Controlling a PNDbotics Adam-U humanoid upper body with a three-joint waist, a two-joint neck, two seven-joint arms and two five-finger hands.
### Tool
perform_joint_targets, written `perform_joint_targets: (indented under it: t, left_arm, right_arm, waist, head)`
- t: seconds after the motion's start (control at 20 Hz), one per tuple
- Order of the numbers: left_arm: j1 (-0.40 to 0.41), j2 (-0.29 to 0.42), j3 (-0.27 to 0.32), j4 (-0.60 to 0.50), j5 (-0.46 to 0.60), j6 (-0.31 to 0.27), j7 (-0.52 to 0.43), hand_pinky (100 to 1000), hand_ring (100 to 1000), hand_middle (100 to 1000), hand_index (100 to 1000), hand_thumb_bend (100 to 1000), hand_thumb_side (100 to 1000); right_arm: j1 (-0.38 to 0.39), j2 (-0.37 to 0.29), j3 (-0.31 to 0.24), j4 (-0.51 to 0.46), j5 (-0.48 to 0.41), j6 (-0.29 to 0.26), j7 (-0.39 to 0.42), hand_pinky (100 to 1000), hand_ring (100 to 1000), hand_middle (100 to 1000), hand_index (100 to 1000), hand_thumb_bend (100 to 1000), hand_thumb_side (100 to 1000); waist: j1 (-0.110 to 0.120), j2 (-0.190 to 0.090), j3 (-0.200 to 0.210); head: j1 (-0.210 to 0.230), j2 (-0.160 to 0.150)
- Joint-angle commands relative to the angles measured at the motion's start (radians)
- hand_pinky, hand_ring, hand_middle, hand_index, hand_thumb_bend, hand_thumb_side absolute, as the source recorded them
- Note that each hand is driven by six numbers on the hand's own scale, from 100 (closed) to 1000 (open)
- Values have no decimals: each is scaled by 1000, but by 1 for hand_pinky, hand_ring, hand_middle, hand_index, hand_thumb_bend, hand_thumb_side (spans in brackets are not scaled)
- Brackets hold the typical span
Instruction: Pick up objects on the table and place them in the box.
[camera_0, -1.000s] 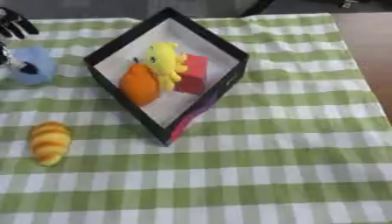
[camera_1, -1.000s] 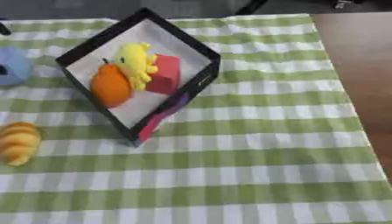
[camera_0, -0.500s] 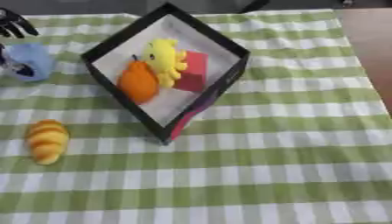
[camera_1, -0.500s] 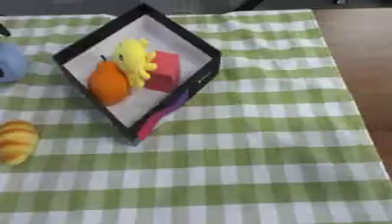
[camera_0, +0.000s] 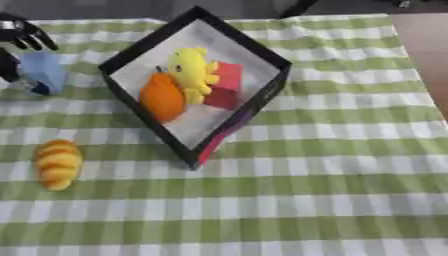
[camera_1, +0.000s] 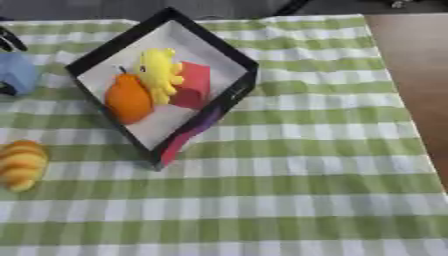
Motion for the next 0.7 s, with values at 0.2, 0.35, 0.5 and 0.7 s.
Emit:
perform_joint_targets:
  t: [0.2, 0.35, 0.5, 0.7]
  left_arm:
    - [-15, 39, 18, -10, -38, 2, 29, 945, 914, 865, 834, 709, 100]
    - [-15, 39, 21, -6, -52, 5, 31, 944, 915, 865, 835, 712, 100]
    - [-13, 41, 26, 1, -66, 10, 29, 943, 914, 864, 834, 706, 100]
    - [-10, 46, 42, 18, -75, 25, 33, 941, 912, 865, 832, 692, 100]
  right_arm:
    - [0, -7, -7, -20, 11, 5, 10, 786, 715, 699, 842, 100, 534]
    - [-1, -5, -6, -20, 13, 7, 14, 787, 715, 699, 842, 100, 530]
    - [0, -2, -7, -20, 15, 7, 16, 787, 715, 697, 842, 100, 530]
    - [0, 4, -7, -20, 20, 9, 18, 787, 715, 696, 842, 100, 531]
  waist:
    - [12, 2, 4]
    - [13, 3, 1]
    - [14, 6, -2]
    - [15, 9, -5]
  head:
    - [5, -17]
    - [5, -22]
    - [5, -25]
    - [6, -30]
